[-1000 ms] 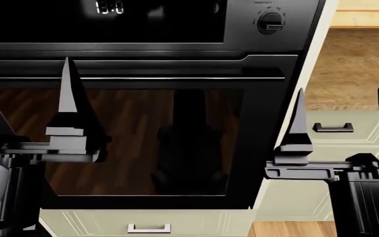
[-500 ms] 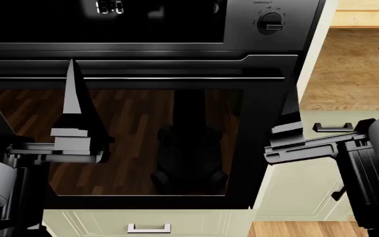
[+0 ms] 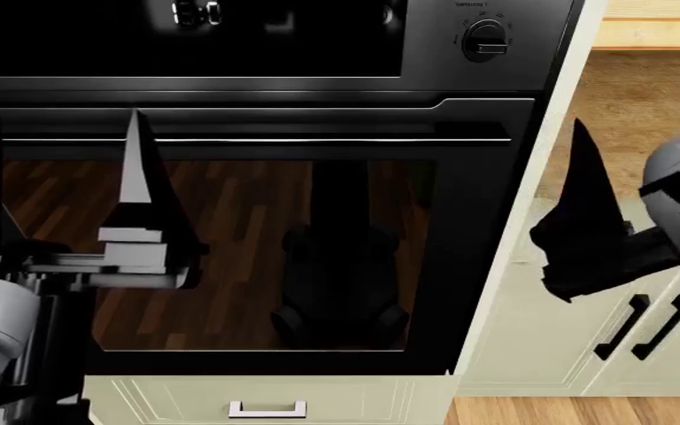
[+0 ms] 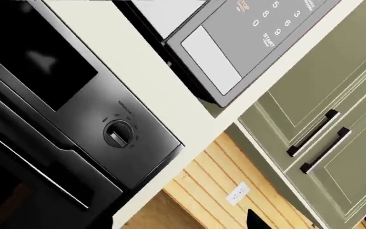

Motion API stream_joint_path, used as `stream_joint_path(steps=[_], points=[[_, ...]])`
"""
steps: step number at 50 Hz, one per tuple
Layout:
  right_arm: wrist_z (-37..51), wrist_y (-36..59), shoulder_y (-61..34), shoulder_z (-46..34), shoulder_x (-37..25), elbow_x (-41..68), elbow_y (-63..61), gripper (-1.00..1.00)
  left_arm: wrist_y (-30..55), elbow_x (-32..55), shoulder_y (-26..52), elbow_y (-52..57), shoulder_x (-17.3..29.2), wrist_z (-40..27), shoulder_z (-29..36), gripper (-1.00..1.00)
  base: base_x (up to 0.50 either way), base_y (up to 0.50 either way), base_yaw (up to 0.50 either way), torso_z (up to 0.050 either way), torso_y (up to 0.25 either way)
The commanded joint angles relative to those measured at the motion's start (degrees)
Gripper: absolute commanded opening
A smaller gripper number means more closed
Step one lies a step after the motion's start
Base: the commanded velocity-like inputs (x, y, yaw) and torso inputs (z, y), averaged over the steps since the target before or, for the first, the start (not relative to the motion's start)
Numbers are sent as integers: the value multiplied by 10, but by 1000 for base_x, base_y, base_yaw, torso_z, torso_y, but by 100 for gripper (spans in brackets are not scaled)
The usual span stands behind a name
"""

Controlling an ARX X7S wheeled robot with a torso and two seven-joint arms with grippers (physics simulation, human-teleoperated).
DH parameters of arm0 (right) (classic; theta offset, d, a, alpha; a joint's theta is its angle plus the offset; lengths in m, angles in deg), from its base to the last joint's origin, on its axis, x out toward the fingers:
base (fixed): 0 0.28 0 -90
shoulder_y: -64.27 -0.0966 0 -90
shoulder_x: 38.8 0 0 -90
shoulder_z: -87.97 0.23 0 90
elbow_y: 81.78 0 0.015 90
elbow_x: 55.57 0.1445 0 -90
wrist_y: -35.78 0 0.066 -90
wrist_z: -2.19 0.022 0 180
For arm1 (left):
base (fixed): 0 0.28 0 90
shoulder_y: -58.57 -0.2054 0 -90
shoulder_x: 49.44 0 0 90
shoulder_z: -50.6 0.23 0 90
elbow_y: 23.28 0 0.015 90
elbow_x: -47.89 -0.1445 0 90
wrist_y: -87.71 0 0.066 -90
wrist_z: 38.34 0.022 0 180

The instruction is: Preheat the oven by turning the temperature knob.

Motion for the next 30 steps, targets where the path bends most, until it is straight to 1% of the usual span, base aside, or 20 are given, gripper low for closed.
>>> stream_joint_path(steps=[1, 6, 14, 19, 21, 26, 30], points=[[28, 175, -19, 62, 60, 135, 73, 100, 9, 5, 16, -2, -2, 1, 6, 100, 0, 0, 0, 0, 0], [28, 223, -19, 77, 86, 146, 109, 100, 7, 2, 16, -2, -3, 2, 9, 100, 0, 0, 0, 0, 0], [28, 306, -19, 76, 181, 135, 189, 100, 3, -1, 13, -7, -5, 5, 13, 100, 0, 0, 0, 0, 0], [23, 332, -16, 77, 221, 108, 216, 100, -1, -2, 10, -9, -5, 6, 13, 100, 0, 0, 0, 0, 0], [0, 347, -14, 78, 234, 70, 223, 100, -1, -3, 10, -8, -4, 5, 13, 100, 0, 0, 0, 0, 0], [-92, 348, -18, 77, 242, -33, 215, 100, -1, -2, 10, -8, -3, 5, 13, 100, 0, 0, 0, 0, 0], [-142, 344, -13, 79, 240, -83, 208, 100, -2, -2, 10, -8, -3, 5, 13, 100, 0, 0, 0, 0, 0]])
